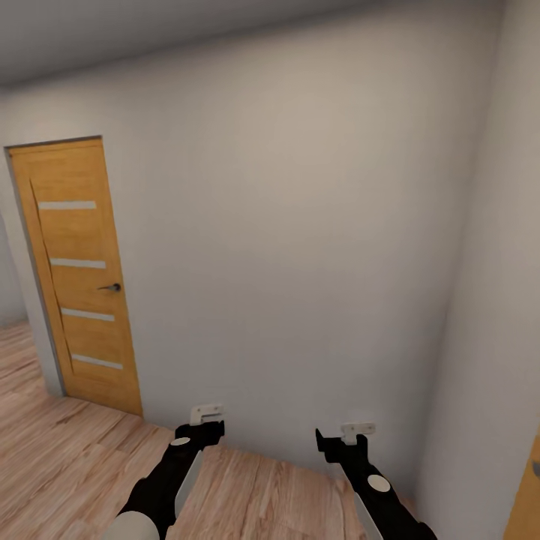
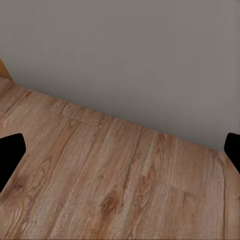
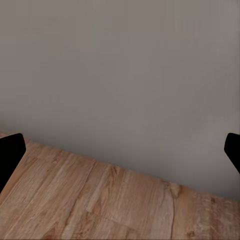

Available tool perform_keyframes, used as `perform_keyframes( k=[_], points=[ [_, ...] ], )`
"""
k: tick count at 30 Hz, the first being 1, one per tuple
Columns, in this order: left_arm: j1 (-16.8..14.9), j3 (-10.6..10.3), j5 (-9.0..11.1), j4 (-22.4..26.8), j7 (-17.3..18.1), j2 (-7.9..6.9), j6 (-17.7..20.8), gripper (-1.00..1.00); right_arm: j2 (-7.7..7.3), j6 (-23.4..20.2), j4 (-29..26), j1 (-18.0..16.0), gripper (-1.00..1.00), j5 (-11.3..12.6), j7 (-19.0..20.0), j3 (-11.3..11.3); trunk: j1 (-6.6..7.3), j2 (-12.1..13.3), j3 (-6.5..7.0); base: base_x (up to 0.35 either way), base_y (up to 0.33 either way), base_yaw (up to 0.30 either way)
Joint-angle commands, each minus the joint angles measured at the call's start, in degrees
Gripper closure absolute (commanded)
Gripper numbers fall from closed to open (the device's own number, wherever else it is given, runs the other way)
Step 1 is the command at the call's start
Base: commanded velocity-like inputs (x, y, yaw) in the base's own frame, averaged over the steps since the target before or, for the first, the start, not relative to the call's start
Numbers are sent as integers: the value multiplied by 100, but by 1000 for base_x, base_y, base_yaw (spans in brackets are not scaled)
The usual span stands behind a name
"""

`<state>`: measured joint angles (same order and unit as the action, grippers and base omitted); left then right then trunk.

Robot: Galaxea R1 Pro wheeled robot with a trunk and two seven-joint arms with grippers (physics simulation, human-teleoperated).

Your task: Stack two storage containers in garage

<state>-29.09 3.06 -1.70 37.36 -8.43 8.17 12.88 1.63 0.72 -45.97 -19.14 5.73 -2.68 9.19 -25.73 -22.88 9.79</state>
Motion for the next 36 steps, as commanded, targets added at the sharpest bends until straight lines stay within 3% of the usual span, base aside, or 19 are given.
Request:
perform_keyframes(
  k=[1,8,22,36],
  points=[
    [0,19,-17,9,-1,7,30,-100,-4,7,0,-2,-100,59,-29,22,-6,-4,-3,320,0,0],
    [0,19,-16,9,-1,7,30,-100,-4,7,0,-2,-100,59,-31,22,-6,-4,-3,269,0,0],
    [0,19,-16,9,-1,9,30,-100,-1,8,0,-2,-100,59,-37,22,-6,-4,-3,15,0,2],
    [0,19,-17,9,-1,9,30,-100,-2,7,0,-2,-100,59,-40,22,-6,-4,-3,0,0,251]
  ],
)
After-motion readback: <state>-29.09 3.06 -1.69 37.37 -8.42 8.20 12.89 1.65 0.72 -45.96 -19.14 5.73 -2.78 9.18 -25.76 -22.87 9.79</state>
